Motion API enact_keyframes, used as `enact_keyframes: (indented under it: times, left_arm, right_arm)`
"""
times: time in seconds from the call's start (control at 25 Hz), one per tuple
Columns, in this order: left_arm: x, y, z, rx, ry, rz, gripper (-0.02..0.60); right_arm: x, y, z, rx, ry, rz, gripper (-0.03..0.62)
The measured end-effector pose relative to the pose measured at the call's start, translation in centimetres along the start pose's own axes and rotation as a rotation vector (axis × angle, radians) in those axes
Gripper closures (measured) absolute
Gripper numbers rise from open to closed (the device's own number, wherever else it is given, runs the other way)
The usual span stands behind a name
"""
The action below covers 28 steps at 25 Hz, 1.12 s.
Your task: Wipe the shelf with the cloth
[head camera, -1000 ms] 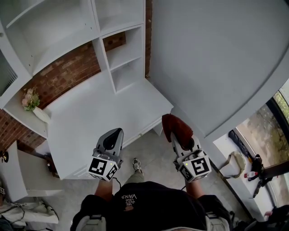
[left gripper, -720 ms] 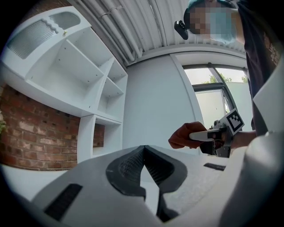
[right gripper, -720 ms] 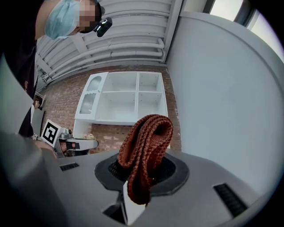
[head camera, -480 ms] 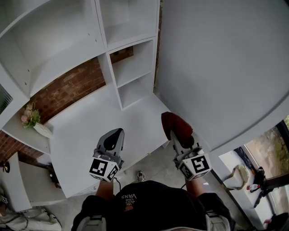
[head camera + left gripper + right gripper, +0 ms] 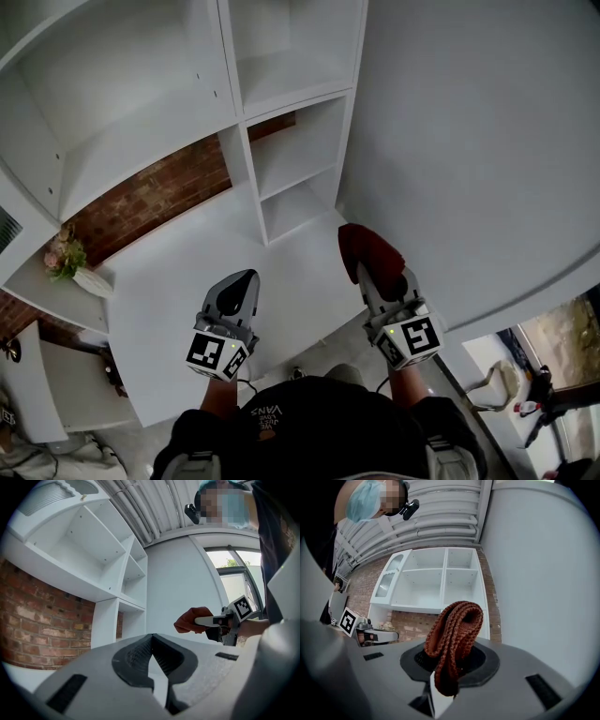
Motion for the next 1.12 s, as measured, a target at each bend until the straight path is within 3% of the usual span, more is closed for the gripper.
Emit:
enact_keyframes:
  times: [0.28, 0.76, 1.12]
  left_arm:
    - [0.2, 2.3, 1.3, 0.063, -0.012, 0.009, 0.575]
    - [2.3, 5.9, 1.6, 0.323, -0.055, -0.013, 0.575]
    - [2.5, 7.8, 0.9, 0.406, -0.061, -0.024, 0.575]
  right_arm:
    - [2.7, 5.3, -2.7, 0.083, -0.057, -0.046, 0.502]
    - [9.1, 15.0, -8.5, 0.321, -0.149, -0.160, 0.502]
    - [15.2, 19.6, -9.7, 0.393, -0.286, -0.262, 0.500]
Point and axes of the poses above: the fingertips, and each gripper's own axes: y forward along the fingers, z to its left, x out of its top, the point moved 9 cm from there along -y, backward along the fingers, and after that the axes turned 13 degrees about z, right-handed, at the moved point
